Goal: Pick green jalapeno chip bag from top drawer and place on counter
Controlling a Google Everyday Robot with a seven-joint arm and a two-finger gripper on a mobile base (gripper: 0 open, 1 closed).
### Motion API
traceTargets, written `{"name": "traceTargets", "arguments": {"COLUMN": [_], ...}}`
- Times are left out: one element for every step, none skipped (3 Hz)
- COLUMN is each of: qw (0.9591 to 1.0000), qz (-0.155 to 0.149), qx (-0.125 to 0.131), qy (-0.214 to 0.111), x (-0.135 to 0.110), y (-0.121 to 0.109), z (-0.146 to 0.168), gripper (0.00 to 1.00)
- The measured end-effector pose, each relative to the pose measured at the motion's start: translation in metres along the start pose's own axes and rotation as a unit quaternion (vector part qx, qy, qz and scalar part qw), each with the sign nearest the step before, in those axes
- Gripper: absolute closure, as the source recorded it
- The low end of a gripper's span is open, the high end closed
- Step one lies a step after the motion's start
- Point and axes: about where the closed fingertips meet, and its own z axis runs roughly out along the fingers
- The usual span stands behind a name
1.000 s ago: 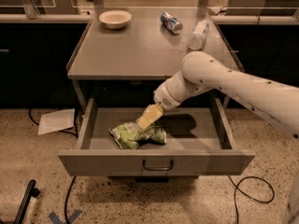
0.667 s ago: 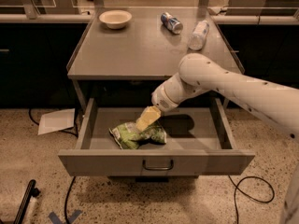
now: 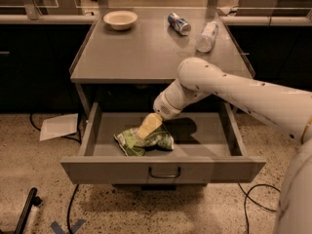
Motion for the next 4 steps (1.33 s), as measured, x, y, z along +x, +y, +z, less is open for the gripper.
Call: {"name": "traceTargets", "arguments": {"qw": [0.9991, 0.9975, 0.9955, 0.9928], "qz": [0.039, 0.063, 0.083, 0.1], "qx": [-0.005, -0.001, 0.011, 0.027], "qy": [0.017, 0.031, 0.044, 0.06], "x": [0.008, 0.019, 0.032, 0.049], "y": [-0.002, -0.005, -0.003, 0.002], "z": [0.013, 0.028, 0.039, 0.048], "gripper": [0.0, 0.0, 0.0, 0.19]}}
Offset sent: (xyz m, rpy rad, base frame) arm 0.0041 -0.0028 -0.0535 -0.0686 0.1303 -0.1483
